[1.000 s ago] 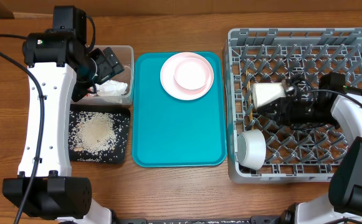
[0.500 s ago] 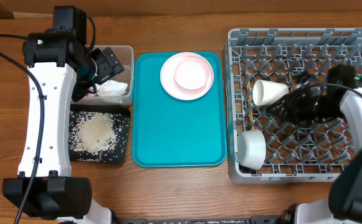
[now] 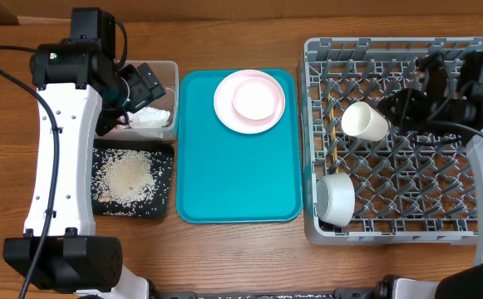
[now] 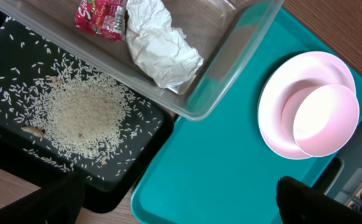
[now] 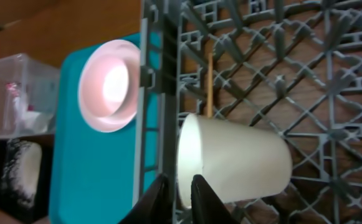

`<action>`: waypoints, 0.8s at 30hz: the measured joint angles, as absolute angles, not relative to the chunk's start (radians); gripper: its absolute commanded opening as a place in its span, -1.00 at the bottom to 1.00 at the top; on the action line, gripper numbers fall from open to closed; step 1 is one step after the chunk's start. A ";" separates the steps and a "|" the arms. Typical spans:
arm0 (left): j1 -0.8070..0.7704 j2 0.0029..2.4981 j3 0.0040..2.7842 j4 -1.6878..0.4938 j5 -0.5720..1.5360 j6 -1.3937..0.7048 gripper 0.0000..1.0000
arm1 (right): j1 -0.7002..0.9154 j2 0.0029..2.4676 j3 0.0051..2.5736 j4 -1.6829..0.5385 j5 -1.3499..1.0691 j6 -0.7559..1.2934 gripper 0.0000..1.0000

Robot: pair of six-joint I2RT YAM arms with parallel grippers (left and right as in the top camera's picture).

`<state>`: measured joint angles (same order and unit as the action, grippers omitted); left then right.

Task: Sort waste into correct bins and load items into the dishwasher
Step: 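Lower the cup onto its side in the rack with the right gripper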

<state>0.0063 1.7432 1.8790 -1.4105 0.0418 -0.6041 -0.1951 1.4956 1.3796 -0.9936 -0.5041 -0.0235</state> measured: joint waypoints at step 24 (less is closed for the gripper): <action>0.006 1.743 1.879 -1.411 0.042 -0.604 1.00 | -0.049 1.538 1.210 -0.825 -0.322 0.052 -0.69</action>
